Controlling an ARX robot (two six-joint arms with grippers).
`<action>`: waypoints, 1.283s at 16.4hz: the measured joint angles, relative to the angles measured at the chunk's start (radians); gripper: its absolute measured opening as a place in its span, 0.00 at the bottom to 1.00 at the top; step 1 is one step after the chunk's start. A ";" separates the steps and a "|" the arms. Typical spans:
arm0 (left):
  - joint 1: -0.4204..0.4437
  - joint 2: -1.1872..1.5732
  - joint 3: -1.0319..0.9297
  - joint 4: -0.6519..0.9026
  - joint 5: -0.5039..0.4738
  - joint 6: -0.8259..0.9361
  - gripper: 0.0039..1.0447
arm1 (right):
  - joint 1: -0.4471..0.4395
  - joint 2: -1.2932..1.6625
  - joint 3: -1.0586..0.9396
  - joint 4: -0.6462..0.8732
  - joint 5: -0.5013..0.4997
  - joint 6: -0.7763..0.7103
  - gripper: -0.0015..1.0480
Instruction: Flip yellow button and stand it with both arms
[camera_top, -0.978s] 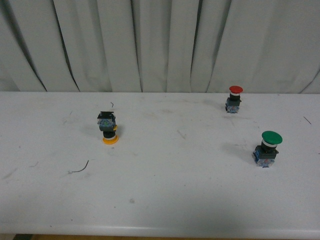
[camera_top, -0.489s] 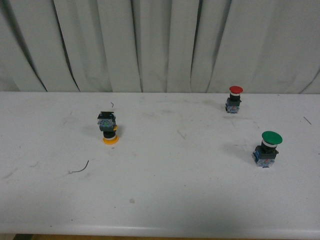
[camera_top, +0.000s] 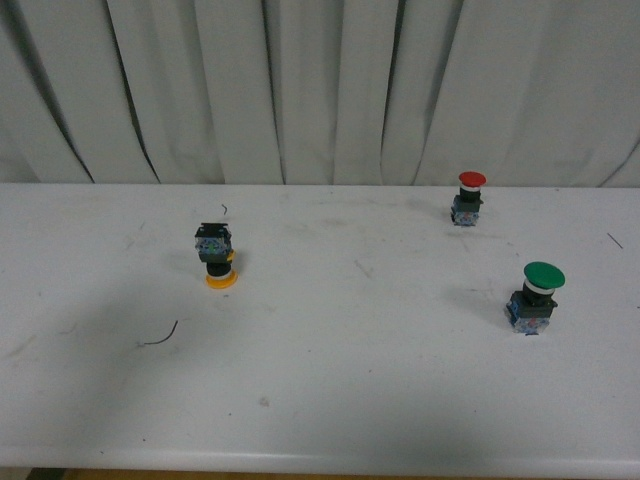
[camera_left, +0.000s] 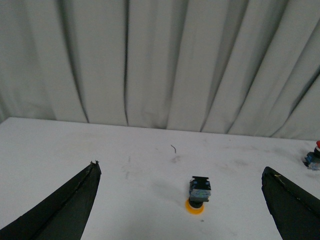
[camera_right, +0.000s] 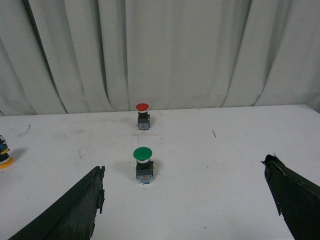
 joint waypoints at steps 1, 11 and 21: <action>-0.047 0.186 0.110 0.016 0.003 0.002 0.94 | 0.000 0.000 0.000 0.000 0.000 0.000 0.94; -0.129 0.854 0.708 -0.291 0.036 0.031 0.94 | 0.000 0.000 0.000 0.000 0.000 0.000 0.94; -0.107 1.051 0.991 -0.617 0.038 -0.007 0.94 | 0.000 0.000 0.000 0.000 0.000 0.000 0.94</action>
